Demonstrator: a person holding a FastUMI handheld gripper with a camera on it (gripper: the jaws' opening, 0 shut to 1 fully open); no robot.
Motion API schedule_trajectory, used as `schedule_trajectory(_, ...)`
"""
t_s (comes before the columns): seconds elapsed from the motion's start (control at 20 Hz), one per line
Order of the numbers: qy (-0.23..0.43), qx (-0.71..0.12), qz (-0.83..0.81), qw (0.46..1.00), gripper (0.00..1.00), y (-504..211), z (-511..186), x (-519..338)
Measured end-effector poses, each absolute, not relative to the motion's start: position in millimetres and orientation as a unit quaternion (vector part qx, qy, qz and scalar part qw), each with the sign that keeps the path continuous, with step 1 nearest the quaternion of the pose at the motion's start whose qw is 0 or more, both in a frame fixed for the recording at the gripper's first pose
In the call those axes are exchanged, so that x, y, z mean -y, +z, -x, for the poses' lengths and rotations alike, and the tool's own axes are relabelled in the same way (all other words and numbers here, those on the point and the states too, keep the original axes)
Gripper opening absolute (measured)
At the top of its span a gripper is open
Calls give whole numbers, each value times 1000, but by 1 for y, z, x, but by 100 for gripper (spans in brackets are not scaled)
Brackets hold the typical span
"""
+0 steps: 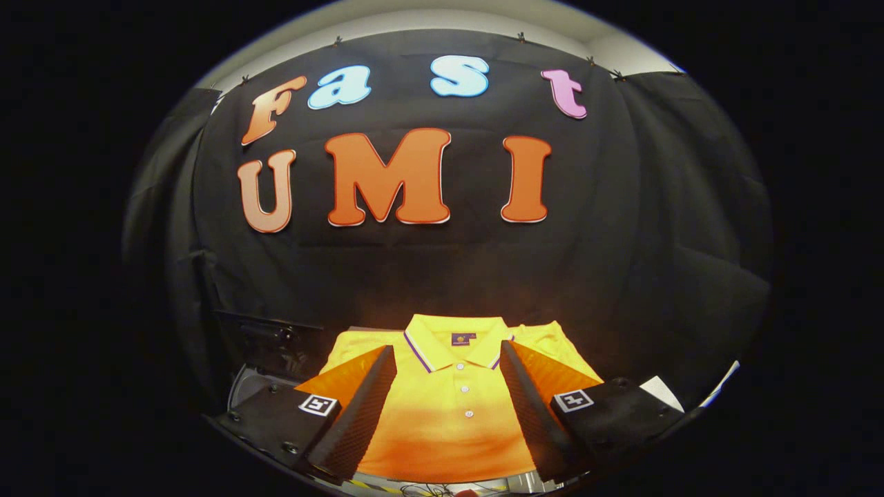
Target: Put the clothes into the washing machine and then close the washing machine lid.
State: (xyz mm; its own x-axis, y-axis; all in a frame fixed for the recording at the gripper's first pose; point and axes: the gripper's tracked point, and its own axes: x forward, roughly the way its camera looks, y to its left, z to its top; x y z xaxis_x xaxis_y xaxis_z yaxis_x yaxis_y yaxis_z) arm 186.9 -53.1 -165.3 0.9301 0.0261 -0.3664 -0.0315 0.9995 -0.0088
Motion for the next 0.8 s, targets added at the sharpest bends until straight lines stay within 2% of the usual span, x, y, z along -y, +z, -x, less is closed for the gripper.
schedule_trajectory(0.5, -5, -311, -3, 951, 98, -264, -230, 74)
schedule_trajectory(0.8, -5, -349, -7, 937, 98, -284, -228, 72)
